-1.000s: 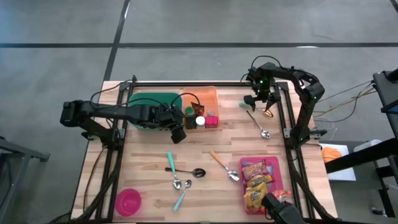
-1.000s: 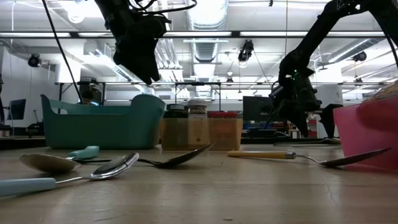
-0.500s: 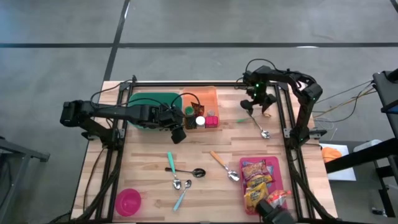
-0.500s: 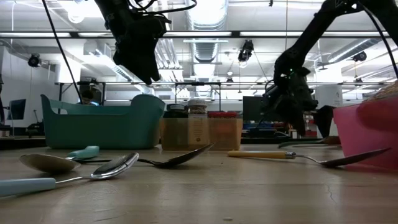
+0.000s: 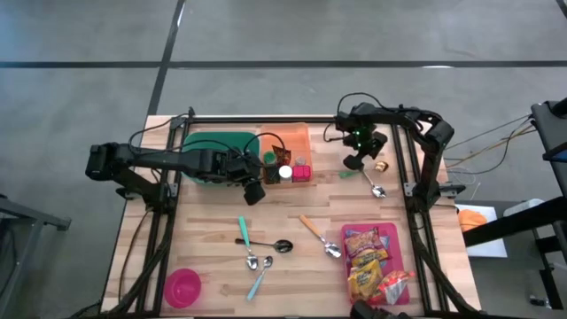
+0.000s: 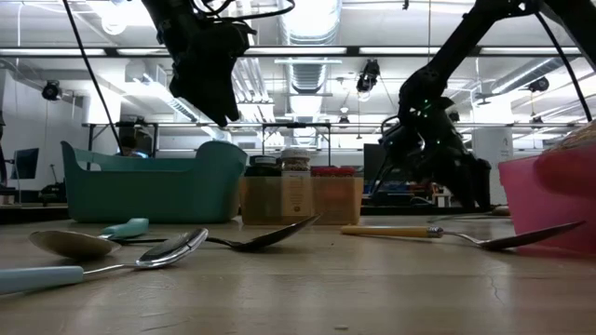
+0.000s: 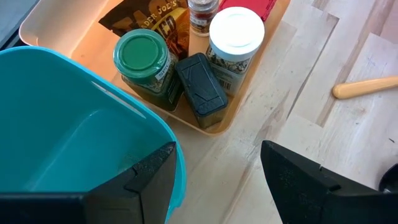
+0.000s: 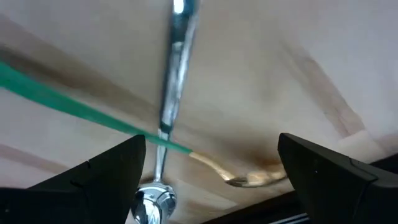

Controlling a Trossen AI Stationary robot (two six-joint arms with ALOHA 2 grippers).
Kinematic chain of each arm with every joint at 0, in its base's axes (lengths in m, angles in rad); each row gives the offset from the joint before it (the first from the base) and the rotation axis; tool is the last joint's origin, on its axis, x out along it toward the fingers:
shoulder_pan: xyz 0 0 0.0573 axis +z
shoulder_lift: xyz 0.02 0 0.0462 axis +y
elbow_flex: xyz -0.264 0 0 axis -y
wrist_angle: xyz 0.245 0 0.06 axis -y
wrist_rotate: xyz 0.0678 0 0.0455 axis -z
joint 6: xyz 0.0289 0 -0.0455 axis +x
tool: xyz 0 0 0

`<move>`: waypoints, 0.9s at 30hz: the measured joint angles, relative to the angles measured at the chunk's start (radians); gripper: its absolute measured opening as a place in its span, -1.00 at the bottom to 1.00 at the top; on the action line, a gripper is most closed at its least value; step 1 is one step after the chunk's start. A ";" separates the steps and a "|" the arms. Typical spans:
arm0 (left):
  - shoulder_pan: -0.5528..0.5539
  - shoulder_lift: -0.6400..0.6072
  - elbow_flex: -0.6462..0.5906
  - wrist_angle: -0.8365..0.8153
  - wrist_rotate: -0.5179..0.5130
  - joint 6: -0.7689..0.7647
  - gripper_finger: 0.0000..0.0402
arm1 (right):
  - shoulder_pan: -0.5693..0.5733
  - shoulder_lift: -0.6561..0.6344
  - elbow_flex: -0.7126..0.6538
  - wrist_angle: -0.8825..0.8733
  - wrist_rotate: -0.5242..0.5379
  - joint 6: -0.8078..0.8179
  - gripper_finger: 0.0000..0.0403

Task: Pick & Place Food Item
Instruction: Put the green spoon into the green bin

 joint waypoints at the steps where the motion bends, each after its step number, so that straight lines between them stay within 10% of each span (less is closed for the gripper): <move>1: -0.001 0.000 0.000 0.000 0.000 0.000 0.17 | 0.006 0.000 -0.001 -0.001 0.002 -0.010 0.80; 27: -0.001 0.000 0.000 0.000 0.008 0.000 0.17 | 0.130 -0.003 -0.070 0.008 0.001 -0.084 0.80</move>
